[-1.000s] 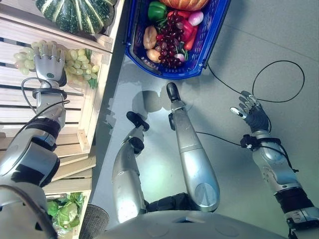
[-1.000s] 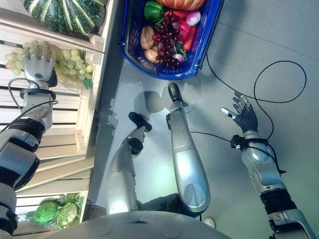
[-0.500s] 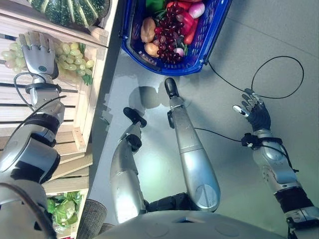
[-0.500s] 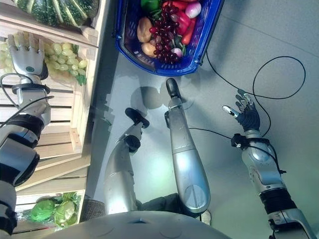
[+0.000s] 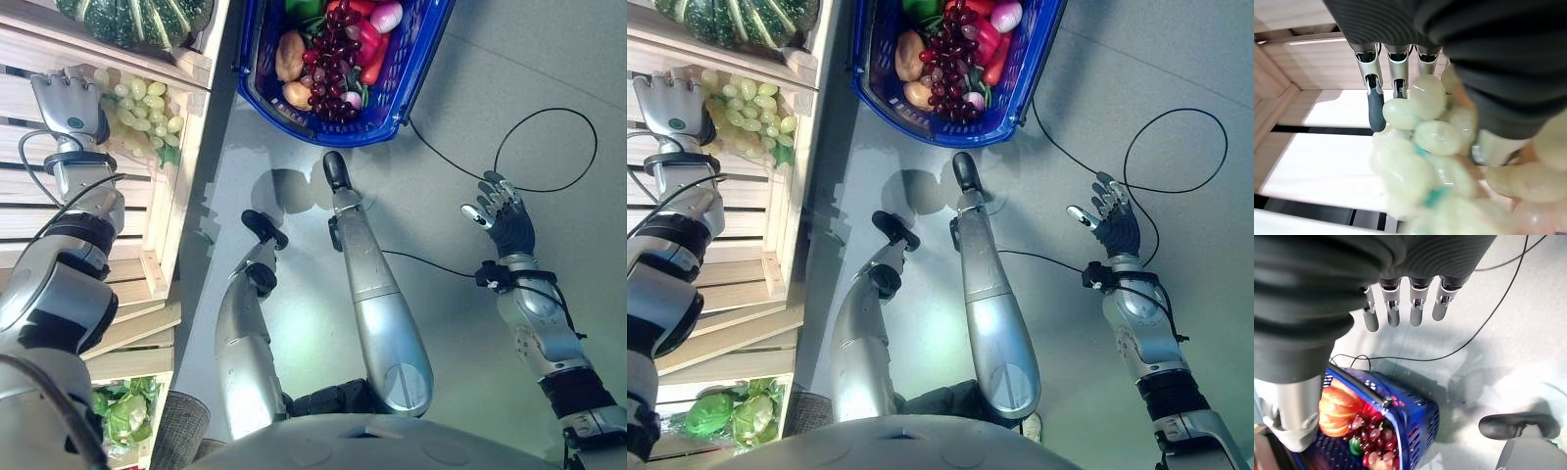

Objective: Pick up fruits and vegetables into the basket

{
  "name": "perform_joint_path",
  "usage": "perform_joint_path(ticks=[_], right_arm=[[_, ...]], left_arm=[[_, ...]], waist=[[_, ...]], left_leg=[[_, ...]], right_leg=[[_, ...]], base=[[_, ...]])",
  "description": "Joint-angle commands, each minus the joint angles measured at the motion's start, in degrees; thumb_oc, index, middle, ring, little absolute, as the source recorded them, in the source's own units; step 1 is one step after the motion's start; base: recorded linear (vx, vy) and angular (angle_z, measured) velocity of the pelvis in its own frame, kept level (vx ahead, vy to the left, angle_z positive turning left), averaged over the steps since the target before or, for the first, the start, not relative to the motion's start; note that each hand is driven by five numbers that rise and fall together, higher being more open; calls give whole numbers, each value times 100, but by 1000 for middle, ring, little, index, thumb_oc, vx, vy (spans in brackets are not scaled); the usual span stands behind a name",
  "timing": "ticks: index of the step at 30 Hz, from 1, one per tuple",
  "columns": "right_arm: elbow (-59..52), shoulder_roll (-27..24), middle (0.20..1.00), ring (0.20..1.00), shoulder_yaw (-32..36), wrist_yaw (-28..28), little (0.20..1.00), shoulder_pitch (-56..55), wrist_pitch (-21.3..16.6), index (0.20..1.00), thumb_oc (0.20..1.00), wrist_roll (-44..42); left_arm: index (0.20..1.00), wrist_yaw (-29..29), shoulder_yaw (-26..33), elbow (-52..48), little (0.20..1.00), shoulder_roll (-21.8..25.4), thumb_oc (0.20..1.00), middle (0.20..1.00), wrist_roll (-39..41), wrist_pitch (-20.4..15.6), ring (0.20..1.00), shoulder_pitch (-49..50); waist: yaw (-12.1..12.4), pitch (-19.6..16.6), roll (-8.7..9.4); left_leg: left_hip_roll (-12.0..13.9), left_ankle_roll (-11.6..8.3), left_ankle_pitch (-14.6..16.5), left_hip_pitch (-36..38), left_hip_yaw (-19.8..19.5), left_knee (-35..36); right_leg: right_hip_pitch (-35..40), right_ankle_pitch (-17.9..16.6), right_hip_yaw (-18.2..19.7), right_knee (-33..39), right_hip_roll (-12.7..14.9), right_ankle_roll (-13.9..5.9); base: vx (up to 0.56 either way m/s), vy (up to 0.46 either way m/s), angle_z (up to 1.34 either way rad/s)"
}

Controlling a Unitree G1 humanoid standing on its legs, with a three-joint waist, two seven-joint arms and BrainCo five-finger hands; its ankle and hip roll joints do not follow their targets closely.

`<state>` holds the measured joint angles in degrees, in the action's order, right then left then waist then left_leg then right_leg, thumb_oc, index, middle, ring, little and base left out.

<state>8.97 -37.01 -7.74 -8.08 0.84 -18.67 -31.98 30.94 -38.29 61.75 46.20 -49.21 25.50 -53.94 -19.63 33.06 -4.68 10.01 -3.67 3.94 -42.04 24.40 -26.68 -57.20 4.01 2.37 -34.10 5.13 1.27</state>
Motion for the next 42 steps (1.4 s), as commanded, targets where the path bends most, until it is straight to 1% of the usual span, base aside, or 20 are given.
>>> perform_joint_path(ticks=[1,4,9,12,14,17,20,23,25,26,27,29,31,33,35,36,37,39,40,42], right_arm=[[-332,-68,1000,1000,-88,470,1000,-115,-503,1000,1000,-8],[-706,-118,1000,1000,-78,797,1000,-159,-657,1000,1000,199],[-1326,-288,1000,1000,-29,571,1000,-136,-457,1000,1000,842],[-1653,-405,1000,1000,23,566,1000,-61,-265,1000,1000,932],[-1822,-420,1000,1000,49,590,1000,-1,-85,1000,1000,896],[-2036,-423,1000,1000,94,791,1000,128,253,1000,1000,772],[-2249,-409,1000,1000,138,1013,1000,257,665,1000,1000,726],[-2433,-430,1000,1000,195,1158,1000,363,978,1000,1000,666],[-2505,-473,1000,1000,235,1122,1000,370,1044,1000,1000,782],[-2539,-539,1000,1000,283,953,1000,347,1058,1000,1000,1046],[-2568,-600,1000,1000,324,892,1000,345,1067,1000,1000,1141],[-2640,-724,1000,1000,393,813,1000,341,1059,1000,1000,1210],[-2748,-831,1000,1000,393,789,1000,404,919,1000,1000,1411],[-2896,-918,1000,1000,319,751,1000,536,957,1000,1000,1378],[-3070,-954,1000,1000,106,1053,1000,795,1120,1000,1000,1303],[-3098,-956,1000,1000,56,1057,1000,833,1181,1000,1000,1294],[-3192,-948,1000,1000,-131,1106,1000,984,1409,1000,1000,1259],[-3210,-937,1000,1000,-350,1185,1000,1170,1574,1000,1000,1255],[-3205,-935,1000,1000,-606,1264,1000,1405,1784,1000,1000,1289],[-3212,-934,1000,1000,-804,1369,1000,1592,1961,1000,1000,1265]], left_arm=[[200,98,420,225,200,503,200,200,192,-5,200,599],[200,248,563,-36,200,567,200,200,71,-175,200,850],[200,437,818,-636,200,680,200,200,-198,-481,200,1294],[200,461,1040,-1062,200,760,200,200,-131,-804,200,1669],[200,284,1191,-1342,200,804,200,200,307,-1090,200,1894],[200,-454,1428,-1758,200,770,200,200,1230,-1550,200,2212],[200,-1157,1733,-2133,200,667,200,200,1856,-1825,200,2497],[200,-1601,1962,-2491,200,697,200,200,1988,-1972,200,2699],[200,-1680,2041,-2669,200,776,200,200,2012,-2046,200,2818],[200,-1700,2103,-2929,200,897,200,200,1986,-2039,200,2960],[200,-1694,2174,-3102,200,979,200,200,1922,-2040,200,3048],[200,-1675,2273,-3439,200,1127,200,200,1882,-2015,200,3200],[200,-1649,2457,-3952,200,1270,200,200,1731,-1954,200,3430],[200,-1620,2620,-4414,200,1344,200,200,1557,-1891,200,3591],[200,-1611,2793,-4881,200,1448,200,200,1329,-1873,200,3676],[200,-1644,2820,-4954,200,1465,200,200,1300,-1873,200,3684],[200,-1712,2886,-5166,200,1510,200,200,1154,-1899,200,3679],[200,-1752,2940,-5357,200,1581,200,200,1050,-1935,200,3663],[200,-1882,2959,-5566,200,1634,200,200,935,-1993,200,3572],[200,-1968,2978,-5706,200,1669,200,200,842,-2054,200,3519]], waist=[[-134,-326,60],[-87,-326,58],[23,-326,40],[127,-326,41],[190,-326,58],[286,-326,59],[355,-327,43],[412,-407,-6],[434,-499,-49],[448,-590,-96],[451,-629,-117],[471,-705,-169],[525,-805,-235],[605,-909,-291],[690,-1029,-350],[708,-1056,-359],[770,-1153,-386],[813,-1219,-399],[902,-1356,-423],[955,-1431,-431]], left_leg=[[206,-301,21,-246,-287,-415],[181,-299,-2,2,-288,-322],[141,-282,-11,476,-340,-185],[112,-257,6,871,-367,-86],[97,-247,3,1128,-390,-5],[63,-234,-23,1535,-431,134],[21,-212,-65,1967,-453,317],[-56,-186,-90,2293,-465,507],[-102,-178,-109,2430,-475,615],[-141,-169,-129,2563,-480,707],[-147,-104,-261,2605,-416,789],[-189,-94,-249,2749,-434,868],[-255,-82,-213,2917,-479,936],[-328,-70,-186,3091,-543,1012],[-391,-83,-179,3302,-609,1146],[-406,-83,-182,3338,-623,1171],[-455,-83,-192,3457,-661,1269],[-495,-83,-200,3578,-698,1357],[-537,-81,-206,3715,-740,1465],[-559,-83,-203,3797,-777,1511]], right_leg=[[277,97,-289,124,165,-459],[551,114,-346,194,198,-469],[1079,151,-431,309,256,-497],[1514,178,-510,415,320,-518],[1803,187,-567,494,362,-533],[2252,204,-609,603,395,-546],[2690,214,-625,723,417,-565],[3005,242,-637,838,439,-577],[3127,256,-649,899,460,-582],[3254,261,-651,966,482,-582],[3289,124,-684,1056,487,-535],[3431,146,-698,1121,515,-542],[3643,183,-714,1219,559,-550],[3870,206,-743,1335,599,-560],[4146,208,-794,1511,633,-575],[4199,203,-803,1544,639,-580],[4354,189,-833,1655,651,-598],[4527,168,-867,1773,674,-616],[4715,157,-914,1892,691,-632],[4826,155,-957,1941,704,-642]], base=[[0,0,0],[0,0,0],[-4,28,7],[3,11,0],[14,21,6],[41,33,8],[72,45,3],[67,57,6],[83,82,5],[38,103,1],[35,111,1],[36,78,2],[71,65,2],[83,51,0],[79,42,2],[75,28,7],[87,17,11],[106,4,10],[124,-8,5],[105,-19,11]])
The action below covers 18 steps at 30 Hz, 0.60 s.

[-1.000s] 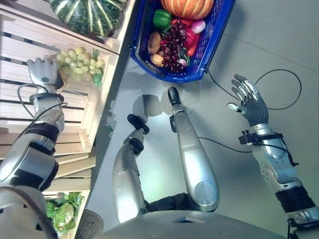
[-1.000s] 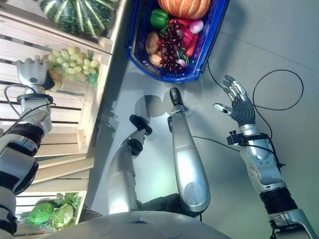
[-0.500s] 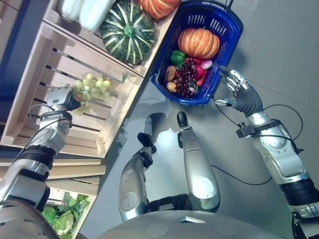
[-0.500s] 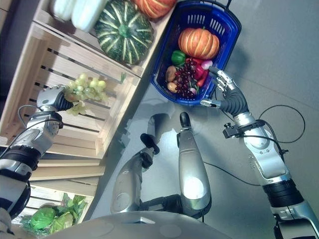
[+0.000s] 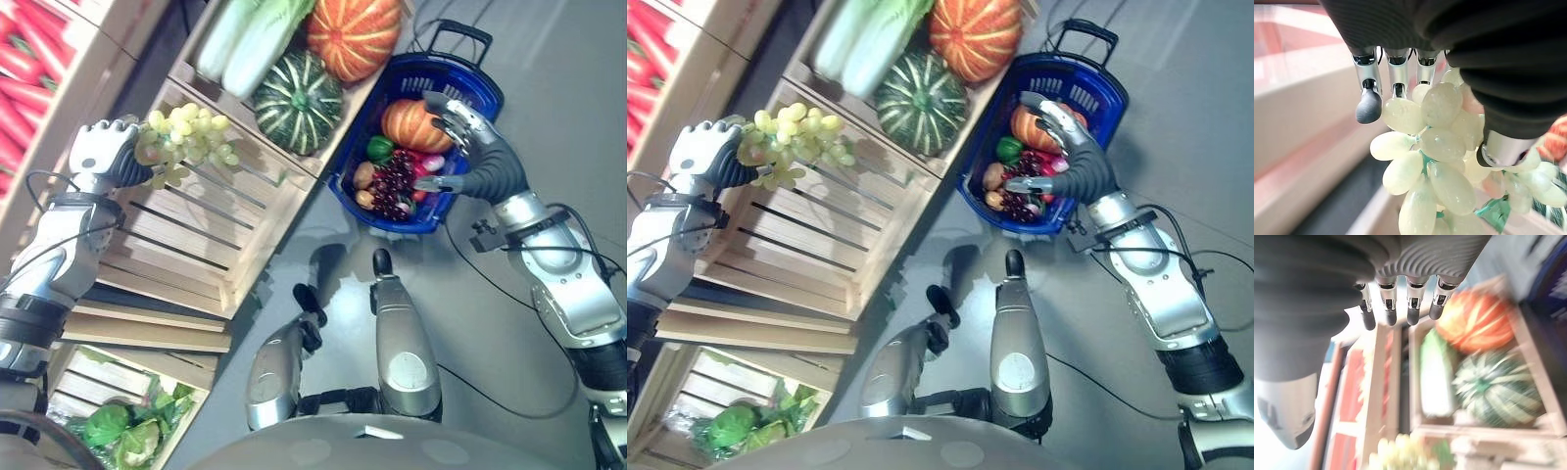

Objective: Pick up fruits and vegetables into the basket

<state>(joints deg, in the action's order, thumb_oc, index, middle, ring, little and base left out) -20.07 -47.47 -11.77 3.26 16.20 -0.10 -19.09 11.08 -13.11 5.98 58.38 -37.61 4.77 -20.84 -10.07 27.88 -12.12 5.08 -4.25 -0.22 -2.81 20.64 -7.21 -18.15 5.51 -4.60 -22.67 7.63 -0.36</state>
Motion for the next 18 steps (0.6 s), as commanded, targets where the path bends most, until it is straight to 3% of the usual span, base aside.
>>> perform_joint_path(ticks=[1,3,10,13,18], right_arm=[[-320,111,1000,1000,-575,330,1000,226,286,1000,1000,-25],[-308,146,1000,1000,-910,346,1000,553,510,1000,1000,29],[-301,290,1000,1000,-1463,295,1000,1025,640,1000,1000,114],[-322,308,1000,1000,-1607,255,1000,1121,543,1000,1000,155],[-373,558,1000,1000,-1724,-341,1000,1217,431,1000,1000,182]], left_arm=[[200,-67,442,-246,200,488,200,200,-399,-15,200,145],[200,-261,351,-424,200,572,200,200,-630,-138,200,-35],[200,-784,-92,-902,200,836,200,200,-819,-535,200,-448],[200,-870,-152,-1080,200,951,200,200,-832,-642,200,-579],[200,-990,-355,-1435,200,1090,200,200,-904,-682,200,-893]], waist=[[57,-1006,309],[149,-1153,316],[307,-1478,315],[345,-1531,314],[386,-1592,341]], left_leg=[[-78,-21,195,-81,-424,-399],[-98,-20,195,25,-478,-343],[-108,-26,229,335,-625,-182],[-111,-20,243,414,-666,-125],[-88,-13,306,558,-709,-85]], right_leg=[[989,-32,-287,849,454,-480],[1137,-56,-336,920,469,-492],[1489,-95,-447,1056,508,-580],[1568,-110,-457,1106,510,-615],[1709,-128,-485,1151,520,-667]], base=[[102,-36,18],[109,-56,14],[100,-47,16],[43,-34,6],[33,-36,11]])
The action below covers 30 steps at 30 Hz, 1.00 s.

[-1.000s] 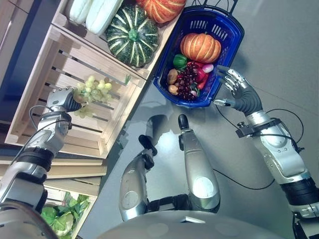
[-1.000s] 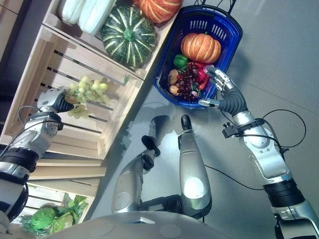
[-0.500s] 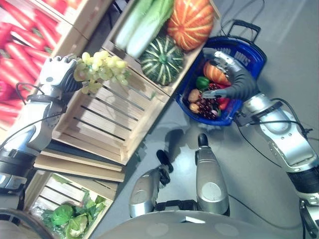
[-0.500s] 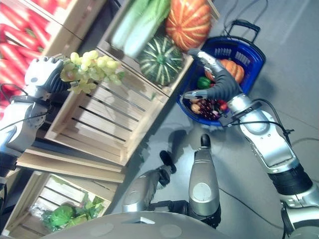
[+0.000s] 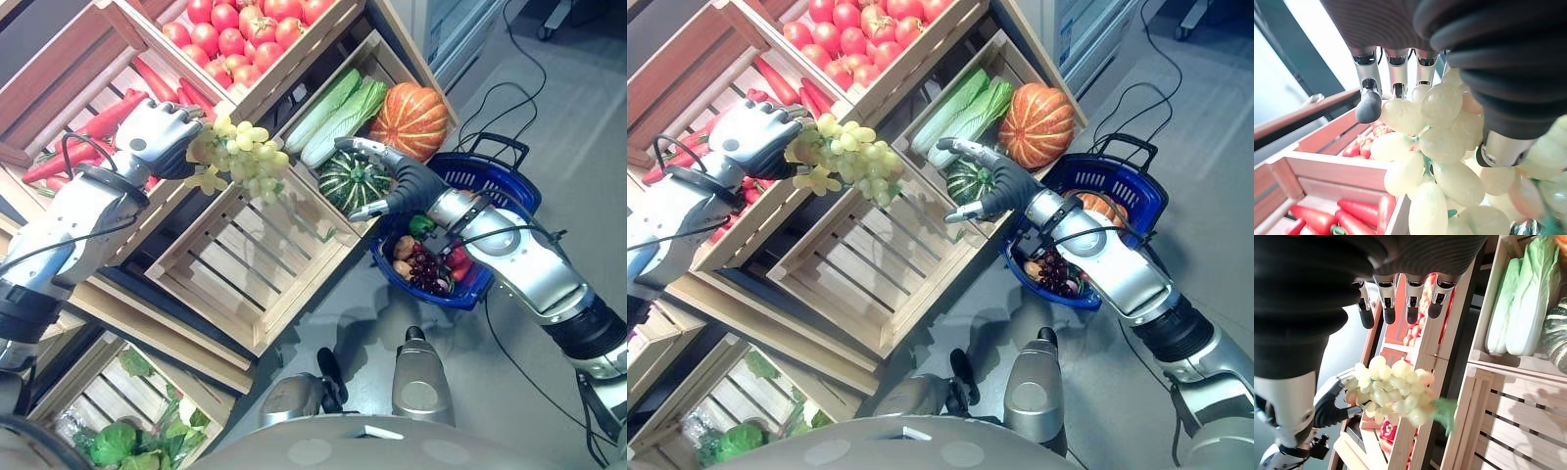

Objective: Pick up fruits and vegetables into the basket

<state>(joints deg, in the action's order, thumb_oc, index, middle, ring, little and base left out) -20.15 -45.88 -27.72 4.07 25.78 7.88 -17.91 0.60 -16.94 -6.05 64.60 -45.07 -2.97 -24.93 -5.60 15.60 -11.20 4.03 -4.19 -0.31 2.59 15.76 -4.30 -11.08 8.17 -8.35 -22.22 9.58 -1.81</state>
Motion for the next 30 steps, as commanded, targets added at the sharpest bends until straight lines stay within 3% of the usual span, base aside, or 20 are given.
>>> perform_joint_path(ticks=[1,2,5,12,20,30], right_arm=[[-361,433,1000,1000,-130,-470,1000,267,-354,1000,1000,74],[-397,633,1000,1000,-150,-909,1000,380,-365,1000,1000,-3],[-455,896,1000,1000,-104,-1489,1000,476,-348,1000,1000,-22],[-562,1284,1000,1000,-160,-2151,1000,667,35,1000,1000,83],[-557,1685,1000,1000,-136,-2345,1000,965,456,1000,1000,164],[-467,1950,1000,1000,-77,-2238,1000,1032,651,1000,1000,-39]], left_arm=[[200,42,-8,-254,200,457,200,200,-176,98,200,-528],[200,-45,-81,-420,200,389,200,200,-274,135,200,-679],[200,-51,-195,-558,200,296,200,200,-304,185,200,-846],[200,-710,-331,-818,200,25,200,200,528,442,200,-1182],[200,-1938,-360,-994,200,-678,200,200,1433,895,200,-1482],[200,-2590,-363,-1028,200,-1071,200,200,2292,1378,200,-1567]], waist=[[-54,-363,254],[-34,-394,255],[0,-423,267],[51,-514,259],[110,-602,297],[144,-664,366]], left_leg=[[16,-18,318,30,-228,-372],[10,-12,338,75,-259,-340],[5,-9,357,143,-290,-286],[-9,-5,368,263,-298,-159],[-3,-13,372,342,-339,-97],[45,-11,373,405,-303,-49]], right_leg=[[1017,-396,-113,1113,325,-526],[1050,-403,-111,1135,323,-541],[1126,-419,-119,1189,323,-570],[1212,-463,-131,1299,332,-631],[1278,-473,-140,1331,342,-660],[1316,-495,-137,1379,336,-679]], base=[[29,-23,11],[29,-21,8],[20,-11,1],[17,11,6],[6,6,4],[0,0,0]])
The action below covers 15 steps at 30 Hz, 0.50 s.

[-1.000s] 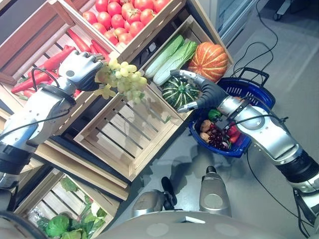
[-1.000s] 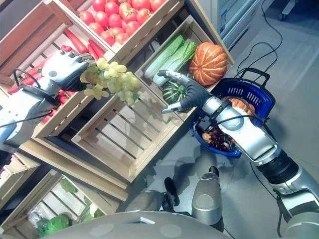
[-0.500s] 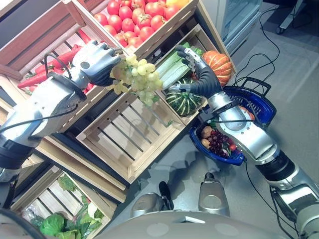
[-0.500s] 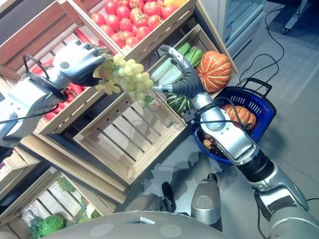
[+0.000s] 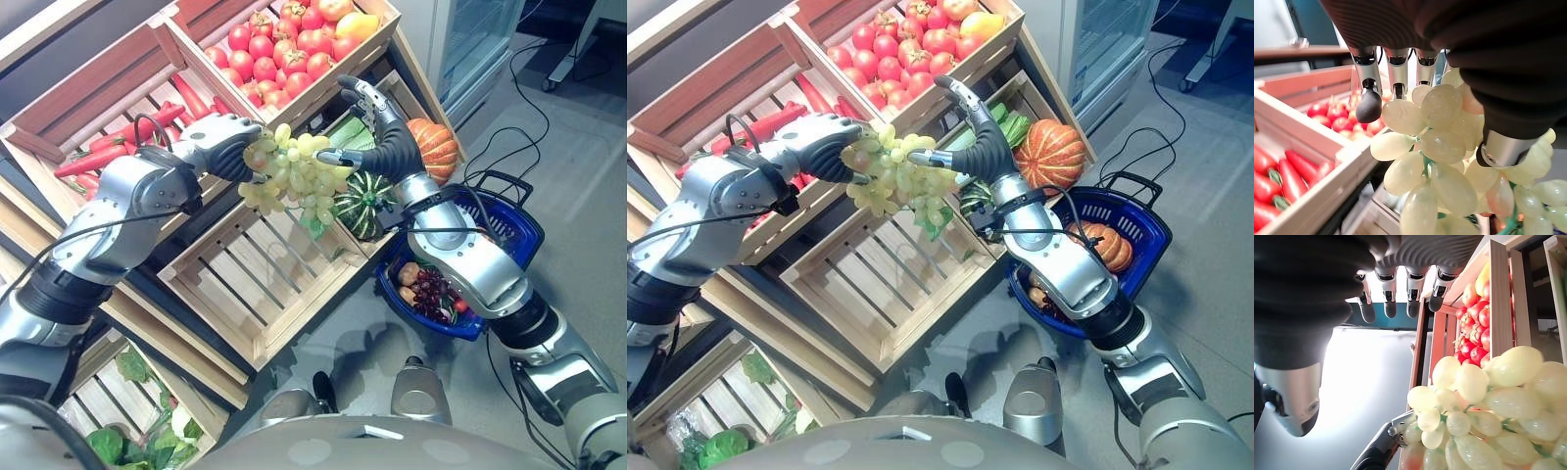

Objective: Pick up fruits and vegetables into the basket

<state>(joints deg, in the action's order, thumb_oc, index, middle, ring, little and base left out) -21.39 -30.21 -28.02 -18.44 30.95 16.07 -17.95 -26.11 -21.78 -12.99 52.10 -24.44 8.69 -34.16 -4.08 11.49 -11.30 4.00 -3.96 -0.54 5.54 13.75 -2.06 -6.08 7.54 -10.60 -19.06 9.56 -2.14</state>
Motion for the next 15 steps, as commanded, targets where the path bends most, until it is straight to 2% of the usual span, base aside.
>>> perform_joint_path(ticks=[1,6,10,15], right_arm=[[-340,422,1000,1000,-45,51,1000,499,-155,1000,1000,-36],[-227,514,1000,1000,-132,132,1000,479,-36,1000,1000,-309],[-131,533,1000,1000,-220,198,1000,351,277,1000,1000,-336],[95,253,1000,1000,-341,610,1000,11,1128,1000,1000,-242]], left_arm=[[200,65,137,-338,200,135,200,200,263,181,200,-634],[200,76,116,-348,200,7,200,200,250,111,200,-659],[200,199,148,-310,200,11,200,200,145,85,200,-712],[200,321,283,-322,200,251,200,200,38,-37,200,-665]], waist=[[-4,-256,386],[17,-273,445],[15,-272,496],[-5,-203,580]], left_leg=[[53,-36,395,110,-97,-274],[74,-35,393,109,-95,-267],[90,-24,400,99,-73,-270],[114,-16,420,38,-59,-329]], right_leg=[[819,-434,89,1066,337,-644],[814,-438,80,1066,330,-640],[791,-435,74,1057,332,-642],[729,-432,80,1011,328,-641]], base=[[0,0,0],[-8,-5,3],[-13,-9,1],[-40,-23,1]])
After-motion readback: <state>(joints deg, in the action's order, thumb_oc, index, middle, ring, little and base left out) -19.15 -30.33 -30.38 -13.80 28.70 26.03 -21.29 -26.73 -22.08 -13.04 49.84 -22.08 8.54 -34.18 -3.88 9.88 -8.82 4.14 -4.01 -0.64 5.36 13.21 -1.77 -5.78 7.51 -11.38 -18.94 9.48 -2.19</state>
